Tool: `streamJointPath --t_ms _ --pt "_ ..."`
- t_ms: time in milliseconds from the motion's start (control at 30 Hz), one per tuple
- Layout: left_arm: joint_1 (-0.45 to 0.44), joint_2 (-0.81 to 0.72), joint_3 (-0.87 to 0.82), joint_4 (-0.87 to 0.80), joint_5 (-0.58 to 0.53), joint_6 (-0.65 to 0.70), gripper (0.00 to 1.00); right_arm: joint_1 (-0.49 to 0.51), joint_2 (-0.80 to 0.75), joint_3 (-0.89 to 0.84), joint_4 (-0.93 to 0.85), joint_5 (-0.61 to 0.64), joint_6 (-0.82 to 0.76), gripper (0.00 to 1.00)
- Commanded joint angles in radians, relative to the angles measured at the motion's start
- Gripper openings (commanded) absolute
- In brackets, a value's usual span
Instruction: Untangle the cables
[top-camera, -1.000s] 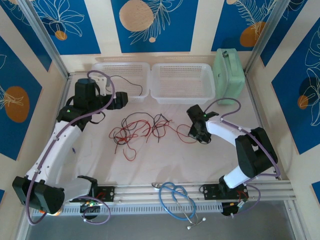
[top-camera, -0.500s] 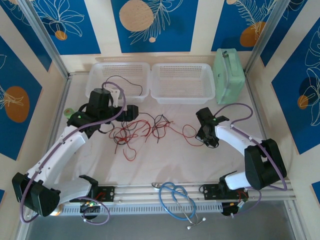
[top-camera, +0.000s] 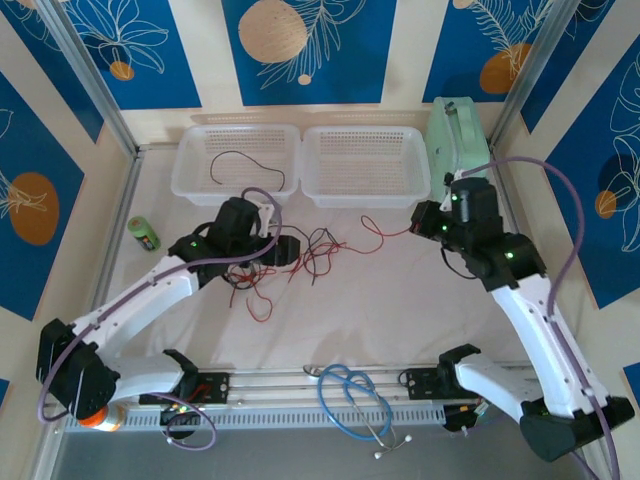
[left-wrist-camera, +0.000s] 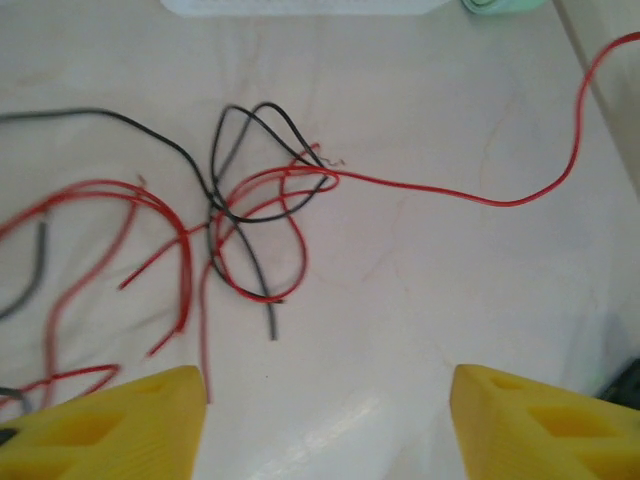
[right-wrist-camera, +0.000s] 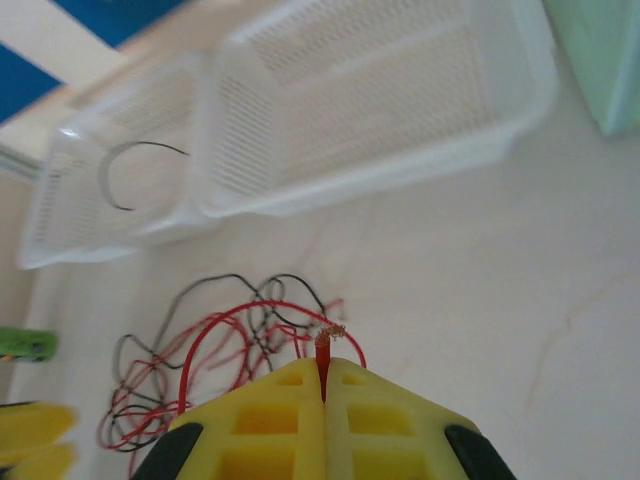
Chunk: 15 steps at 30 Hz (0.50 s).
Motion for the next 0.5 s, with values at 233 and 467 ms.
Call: streamJointPath --t_ms 233,467 --pt "-0.083 0.126 0.043 0.158 0.046 -0.063 0.5 -0.004 0.08 0.389 -0.128 -0.218 -0.205 0.0" --pt "-0.125 0.187 0.067 0.259 0.081 -0.107 0.5 -0.004 0.169 0.574 -0.126 -0.329 -0.208 0.0"
